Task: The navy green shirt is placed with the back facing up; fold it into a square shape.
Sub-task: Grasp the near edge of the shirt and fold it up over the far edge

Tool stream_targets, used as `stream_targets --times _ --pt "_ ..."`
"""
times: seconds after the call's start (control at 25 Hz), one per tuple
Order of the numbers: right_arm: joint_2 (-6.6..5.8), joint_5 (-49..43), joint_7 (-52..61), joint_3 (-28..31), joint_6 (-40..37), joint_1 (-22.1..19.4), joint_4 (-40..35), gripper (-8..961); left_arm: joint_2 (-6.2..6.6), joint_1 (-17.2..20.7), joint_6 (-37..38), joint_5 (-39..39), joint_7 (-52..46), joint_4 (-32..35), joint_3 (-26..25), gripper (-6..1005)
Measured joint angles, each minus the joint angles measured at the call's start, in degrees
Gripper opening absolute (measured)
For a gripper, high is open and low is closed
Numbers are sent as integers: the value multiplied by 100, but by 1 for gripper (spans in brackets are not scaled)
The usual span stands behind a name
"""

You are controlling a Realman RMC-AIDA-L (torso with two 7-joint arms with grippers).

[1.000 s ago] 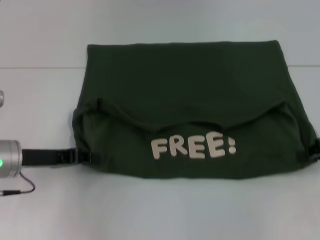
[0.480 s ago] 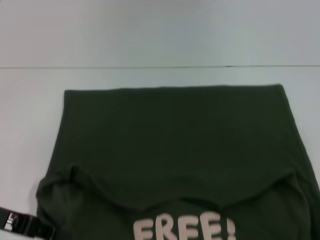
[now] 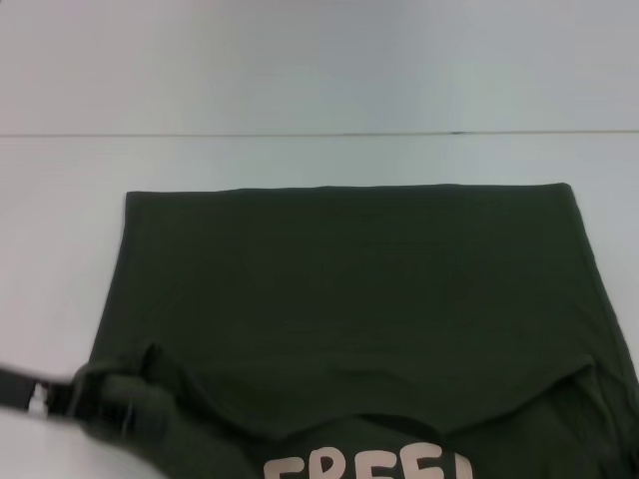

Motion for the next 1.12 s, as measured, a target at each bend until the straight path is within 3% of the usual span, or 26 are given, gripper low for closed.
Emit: stream_targets --times 0.12,0.28,0.4,0.52,0.68,0.8,0.96,1.0,1.12 --pt "-121 43 95 863 81 62 71 63 92 -124 -195 -347 -154 -53 -466 31" --pt "-340 577 424 1752 512 55 288 64 156 -209 -1020 -1022 -345 -308 -860 31" --pt "-344 1289 501 2023 1074 -58 409 64 158 -165 -1833 -1536 -365 -493 -945 31" --pt "-261 1807 364 2019 1873 -126 734 64 54 -73 -2626 -2166 -175 -722 -969 31" --pt "34 2406 -353 2010 3001 -114 1086 63 -161 -25 -3517 -2839 385 -1137 -939 31" --pt "405 2825 -1129 1993 3620 -41 1058 63 -336 -63 -4072 -3059 757 -1368 -927 31" --pt "772 3269 -2150 1969 4559 183 1155 63 -631 -87 -4667 -3447 1325 -1481 -933 32" --pt "772 3269 -2150 1969 4559 183 1155 63 -693 -86 -4776 -3532 1427 -1495 -926 34" --pt "927 3443 -2606 1968 4990 320 1194 62 -825 -91 -5092 -3715 1685 -1524 -917 40"
